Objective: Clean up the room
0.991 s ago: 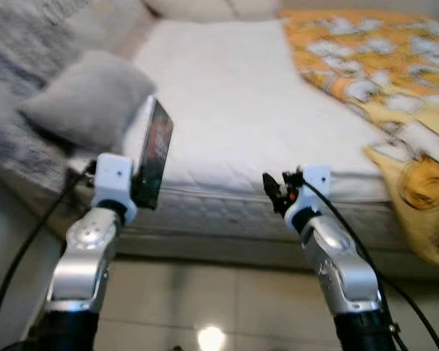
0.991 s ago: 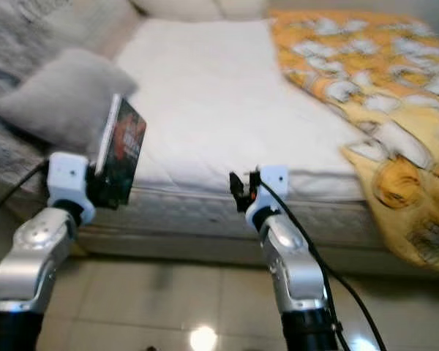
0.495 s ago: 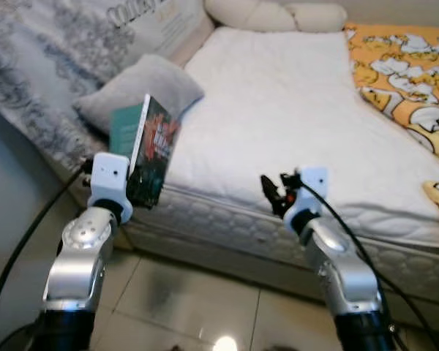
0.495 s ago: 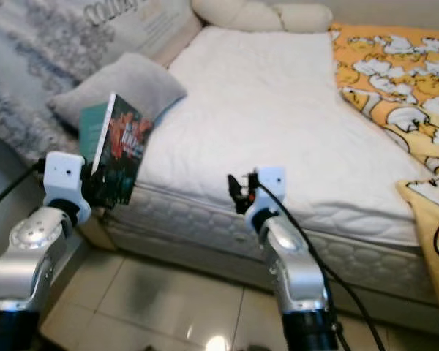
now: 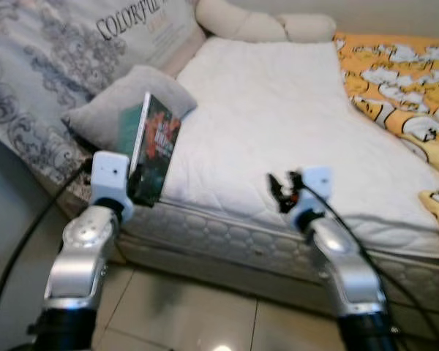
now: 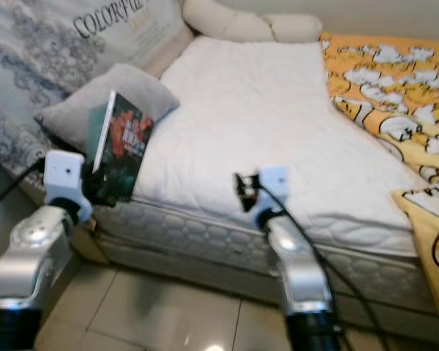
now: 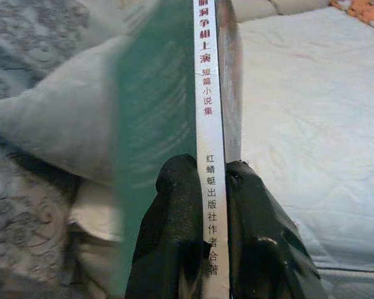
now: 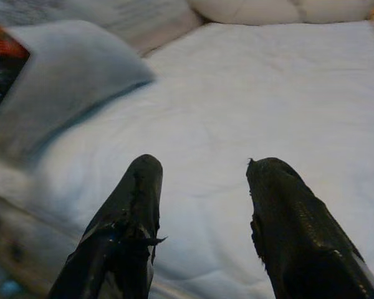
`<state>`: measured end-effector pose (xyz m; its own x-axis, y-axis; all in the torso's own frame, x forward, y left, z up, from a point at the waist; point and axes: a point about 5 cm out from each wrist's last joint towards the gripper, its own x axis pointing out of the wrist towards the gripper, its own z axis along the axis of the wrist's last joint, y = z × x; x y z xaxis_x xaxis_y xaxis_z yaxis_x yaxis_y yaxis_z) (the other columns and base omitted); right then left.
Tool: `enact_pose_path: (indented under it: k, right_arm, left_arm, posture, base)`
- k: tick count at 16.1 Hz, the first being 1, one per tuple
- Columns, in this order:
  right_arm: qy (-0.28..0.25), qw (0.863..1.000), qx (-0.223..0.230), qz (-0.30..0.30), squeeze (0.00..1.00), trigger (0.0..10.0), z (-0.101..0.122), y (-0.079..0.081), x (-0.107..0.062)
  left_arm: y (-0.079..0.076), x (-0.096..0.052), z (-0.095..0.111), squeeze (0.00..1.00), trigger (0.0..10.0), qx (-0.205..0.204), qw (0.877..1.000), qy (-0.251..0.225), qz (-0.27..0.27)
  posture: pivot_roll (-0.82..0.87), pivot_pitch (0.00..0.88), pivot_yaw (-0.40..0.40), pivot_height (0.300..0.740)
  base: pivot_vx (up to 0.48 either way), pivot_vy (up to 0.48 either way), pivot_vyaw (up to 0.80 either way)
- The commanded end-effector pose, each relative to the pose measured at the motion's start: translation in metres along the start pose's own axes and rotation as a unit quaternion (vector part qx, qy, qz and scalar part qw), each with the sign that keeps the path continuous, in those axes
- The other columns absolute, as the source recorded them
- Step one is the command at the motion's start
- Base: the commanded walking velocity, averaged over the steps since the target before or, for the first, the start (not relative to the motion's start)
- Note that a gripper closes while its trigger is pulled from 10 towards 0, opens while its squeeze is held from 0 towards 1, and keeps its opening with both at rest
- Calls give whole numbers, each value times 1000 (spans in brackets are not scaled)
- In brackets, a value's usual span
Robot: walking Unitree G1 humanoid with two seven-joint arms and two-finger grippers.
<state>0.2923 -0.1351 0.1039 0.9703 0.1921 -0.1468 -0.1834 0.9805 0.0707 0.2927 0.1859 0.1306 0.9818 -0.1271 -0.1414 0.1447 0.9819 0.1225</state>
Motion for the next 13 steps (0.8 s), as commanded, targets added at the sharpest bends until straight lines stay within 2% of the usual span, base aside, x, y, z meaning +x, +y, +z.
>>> enact_pose_path:
  k: [1,4,13]
  right_arm:
    - [-17,1000,-4,14,0,10000,6,9,2]
    - [-12,999,3,36,0,10000,4,12,1]
    - [-13,999,13,29,0,10000,4,11,-1]
  left_arm:
    - [3,-1,11,0,10000,5,1000,-25,4]
    - [5,-3,10,0,10000,2,1000,-24,11]
    - [8,-4,9,0,10000,4,1000,-19,15]
  posture:
    - [-24,0,32,740]
    - [-20,0,24,740]
    - [-25,0,36,740]
  base:
    - [349,0,0]
    - [345,0,0]
    - [347,0,0]
